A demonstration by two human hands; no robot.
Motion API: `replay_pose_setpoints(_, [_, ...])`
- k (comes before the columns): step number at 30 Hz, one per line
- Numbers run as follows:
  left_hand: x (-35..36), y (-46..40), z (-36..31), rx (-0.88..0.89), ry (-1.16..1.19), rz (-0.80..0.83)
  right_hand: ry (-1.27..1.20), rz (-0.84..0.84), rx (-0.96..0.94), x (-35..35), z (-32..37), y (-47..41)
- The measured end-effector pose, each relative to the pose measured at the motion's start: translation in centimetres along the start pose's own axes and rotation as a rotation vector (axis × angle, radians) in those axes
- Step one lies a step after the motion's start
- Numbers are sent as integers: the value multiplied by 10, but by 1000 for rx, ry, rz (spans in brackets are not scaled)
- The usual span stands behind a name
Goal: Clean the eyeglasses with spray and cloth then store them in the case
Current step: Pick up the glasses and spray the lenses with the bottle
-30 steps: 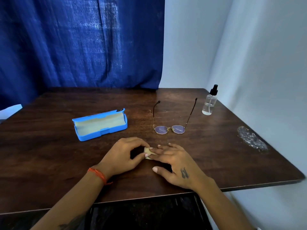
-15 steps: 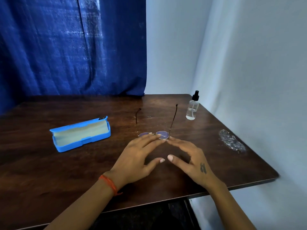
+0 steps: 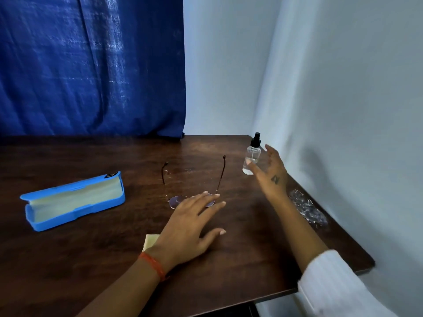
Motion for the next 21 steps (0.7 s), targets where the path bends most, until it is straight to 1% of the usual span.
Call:
replay_pose_setpoints(3, [0, 0, 0, -8, 9, -11, 145, -23, 79, 27, -20, -27])
replay_pose_setpoints(6, [0, 0, 1, -18, 20, -11, 193, 15, 148, 49, -36, -41])
replay_pose_setpoints(9, [1, 1, 2, -28, 25, -5, 71, 71, 222, 66, -51, -47])
replay_pose_setpoints(13, [2, 1, 3, -17, 27, 0, 120, 68, 226, 67, -54, -45])
replay_pose_setpoints(18, [-1, 1, 2, -44, 70, -44, 21, -10, 161, 36, -19, -16])
replay_pose_setpoints(21, [-8, -1, 0, -77, 119, -94, -146, -3, 220, 8, 6, 13])
Point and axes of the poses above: each hand's wrist, its own y-axis away from the middle knuckle, its own x-axis out of the palm, z = x × y, the point moved 1 cm from there along -y, towards the middle knuckle, and after that the axes turned 14 degrees about -z, right-handed, at the moved point
